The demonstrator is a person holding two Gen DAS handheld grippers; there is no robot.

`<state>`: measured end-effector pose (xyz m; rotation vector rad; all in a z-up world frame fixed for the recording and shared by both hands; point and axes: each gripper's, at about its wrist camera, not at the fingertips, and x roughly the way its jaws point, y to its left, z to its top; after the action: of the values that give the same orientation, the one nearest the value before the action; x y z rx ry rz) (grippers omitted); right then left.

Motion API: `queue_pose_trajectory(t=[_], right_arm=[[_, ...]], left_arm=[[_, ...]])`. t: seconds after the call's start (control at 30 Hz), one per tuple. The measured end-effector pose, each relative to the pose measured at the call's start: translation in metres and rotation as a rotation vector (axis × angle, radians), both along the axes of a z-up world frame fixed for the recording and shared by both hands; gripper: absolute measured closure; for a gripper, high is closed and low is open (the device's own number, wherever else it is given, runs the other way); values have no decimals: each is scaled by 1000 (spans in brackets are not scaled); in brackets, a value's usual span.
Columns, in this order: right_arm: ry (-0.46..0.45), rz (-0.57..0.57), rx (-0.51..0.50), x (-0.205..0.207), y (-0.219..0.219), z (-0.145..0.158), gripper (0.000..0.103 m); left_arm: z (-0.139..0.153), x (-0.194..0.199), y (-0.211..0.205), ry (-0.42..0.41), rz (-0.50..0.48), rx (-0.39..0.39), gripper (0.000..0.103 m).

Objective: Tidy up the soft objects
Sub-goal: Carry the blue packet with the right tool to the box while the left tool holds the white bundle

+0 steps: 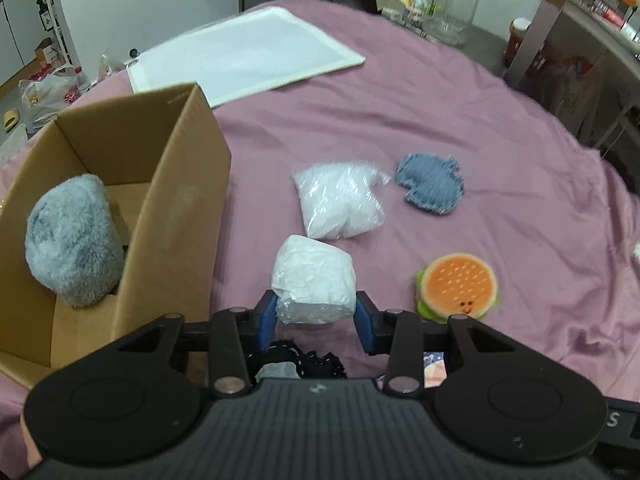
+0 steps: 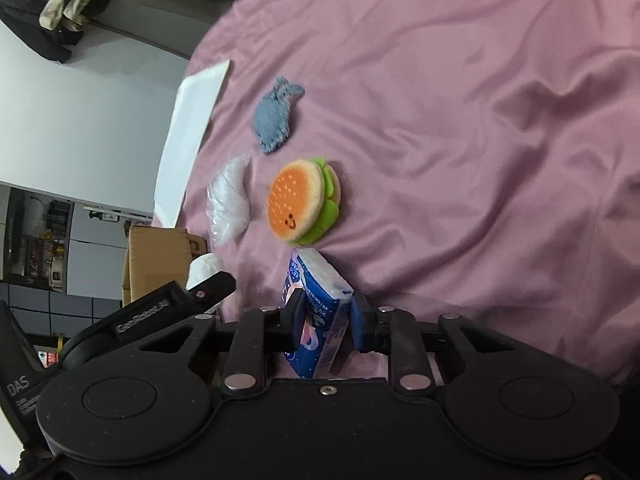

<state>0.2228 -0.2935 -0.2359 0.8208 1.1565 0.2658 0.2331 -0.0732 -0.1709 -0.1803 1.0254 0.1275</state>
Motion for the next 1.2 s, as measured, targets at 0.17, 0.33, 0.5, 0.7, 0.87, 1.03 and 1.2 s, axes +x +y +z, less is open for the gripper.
queue_pose_trajectory(t=[0.17, 0.33, 0.5, 0.7, 0.87, 1.03, 1.2], right_arm=[[-33, -9, -29, -4, 2, 10, 82], [-71, -42, -76, -10, 2, 27, 83], [-113, -52, -118, -12, 12, 46, 83], [-166, -41, -162, -12, 34, 69, 83], [-193, -33, -187, -12, 53, 82, 83], [-225, -21, -211, -12, 73, 97, 83], [-255, 0, -236, -13, 93, 109, 83]], left_arm=[[18, -9, 11, -52, -6, -46, 63], [35, -14, 26, -102, -13, -67, 63], [52, -20, 40, -155, -21, -81, 63], [61, -29, 66, -189, 0, -106, 63], [68, -36, 90, -212, 20, -126, 63], [71, -42, 113, -232, 48, -148, 63], [69, -46, 135, -239, 85, -183, 63]])
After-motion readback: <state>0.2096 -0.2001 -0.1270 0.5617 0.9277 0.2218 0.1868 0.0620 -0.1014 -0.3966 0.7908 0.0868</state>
